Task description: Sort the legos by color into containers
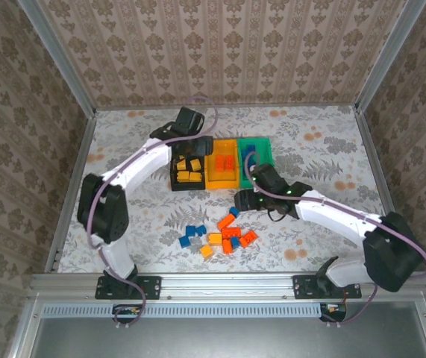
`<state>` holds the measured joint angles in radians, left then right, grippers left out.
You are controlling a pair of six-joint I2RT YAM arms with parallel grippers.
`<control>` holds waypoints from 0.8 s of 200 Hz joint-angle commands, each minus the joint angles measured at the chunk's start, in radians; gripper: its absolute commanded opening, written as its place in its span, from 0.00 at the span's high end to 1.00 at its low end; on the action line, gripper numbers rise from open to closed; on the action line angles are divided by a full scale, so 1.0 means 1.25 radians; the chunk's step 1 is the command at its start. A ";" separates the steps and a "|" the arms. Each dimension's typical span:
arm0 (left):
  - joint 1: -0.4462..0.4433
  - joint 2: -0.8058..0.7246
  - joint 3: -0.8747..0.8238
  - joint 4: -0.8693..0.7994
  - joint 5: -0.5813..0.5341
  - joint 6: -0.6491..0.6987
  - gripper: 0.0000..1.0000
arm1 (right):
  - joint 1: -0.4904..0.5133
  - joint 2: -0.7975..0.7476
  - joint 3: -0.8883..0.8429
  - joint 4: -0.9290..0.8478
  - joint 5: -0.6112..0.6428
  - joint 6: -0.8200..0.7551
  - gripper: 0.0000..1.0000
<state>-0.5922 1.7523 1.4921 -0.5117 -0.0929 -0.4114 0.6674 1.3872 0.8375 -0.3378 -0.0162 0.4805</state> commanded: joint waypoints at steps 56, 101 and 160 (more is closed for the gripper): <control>-0.101 -0.340 -0.273 0.056 0.004 -0.040 0.19 | 0.045 0.180 0.092 0.041 0.040 0.002 0.24; -0.099 -0.511 -0.461 0.088 -0.042 -0.098 0.00 | 0.052 0.250 0.126 0.028 0.057 0.008 0.27; -0.056 -0.555 -0.550 0.076 -0.037 -0.139 0.00 | 0.053 0.251 0.086 -0.027 0.116 0.026 0.35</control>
<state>-0.6895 1.0729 0.8345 -0.4183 -0.1329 -0.5415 0.7315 1.7123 0.9730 -0.3107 0.0540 0.4828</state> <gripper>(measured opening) 0.997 0.658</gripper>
